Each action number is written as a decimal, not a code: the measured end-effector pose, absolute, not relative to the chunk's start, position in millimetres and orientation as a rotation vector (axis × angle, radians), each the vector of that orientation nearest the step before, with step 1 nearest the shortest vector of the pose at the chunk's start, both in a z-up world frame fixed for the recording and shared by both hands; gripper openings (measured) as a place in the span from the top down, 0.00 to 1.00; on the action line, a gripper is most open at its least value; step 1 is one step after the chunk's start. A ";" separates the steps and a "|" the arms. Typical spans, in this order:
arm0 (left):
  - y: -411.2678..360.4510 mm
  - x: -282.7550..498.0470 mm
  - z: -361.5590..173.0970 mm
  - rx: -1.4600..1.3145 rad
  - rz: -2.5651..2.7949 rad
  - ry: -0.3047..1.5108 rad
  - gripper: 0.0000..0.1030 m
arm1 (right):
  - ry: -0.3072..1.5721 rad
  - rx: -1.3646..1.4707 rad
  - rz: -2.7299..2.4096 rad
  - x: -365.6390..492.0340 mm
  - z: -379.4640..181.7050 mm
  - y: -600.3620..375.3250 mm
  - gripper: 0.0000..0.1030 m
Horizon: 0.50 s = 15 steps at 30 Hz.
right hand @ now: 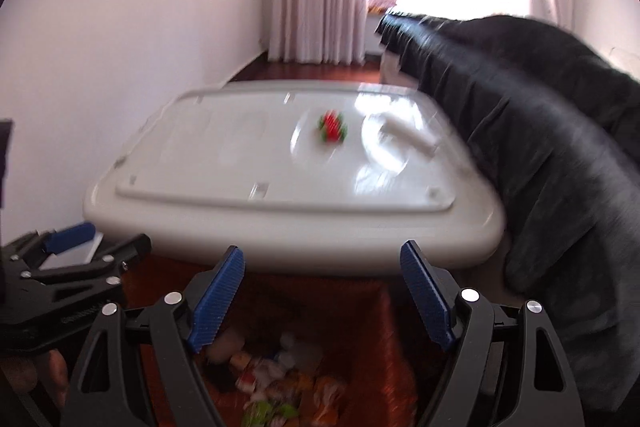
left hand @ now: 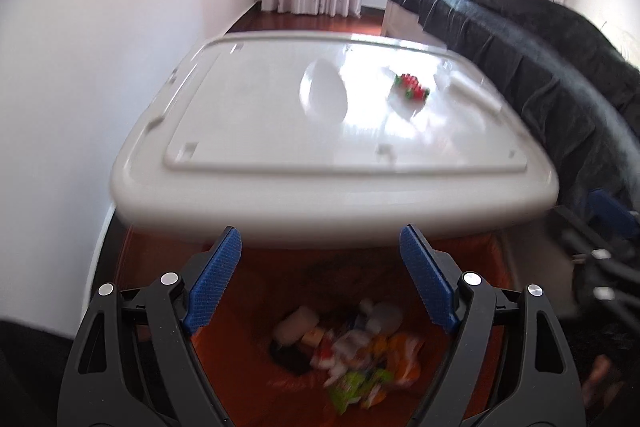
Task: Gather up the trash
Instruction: 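Grasp the red-green toy car with the left tool while the right tool grasps the white foam tube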
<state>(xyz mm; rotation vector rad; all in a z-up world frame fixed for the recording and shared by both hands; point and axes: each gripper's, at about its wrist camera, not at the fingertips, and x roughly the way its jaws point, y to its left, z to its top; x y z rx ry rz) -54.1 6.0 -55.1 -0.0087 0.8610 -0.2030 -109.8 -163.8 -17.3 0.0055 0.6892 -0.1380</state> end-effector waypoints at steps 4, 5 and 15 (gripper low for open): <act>-31.3 -14.9 -42.0 -0.013 -0.241 0.838 0.17 | 0.559 0.003 -0.205 -105.5 25.5 -193.9 0.16; -41.6 -5.4 -40.4 -0.007 -0.253 0.833 0.17 | 0.544 -0.001 -0.218 -104.8 30.3 -197.2 0.13; -163.1 110.5 -66.6 0.093 -0.282 0.848 0.17 | 0.462 0.015 -0.277 -99.2 48.1 -240.8 0.11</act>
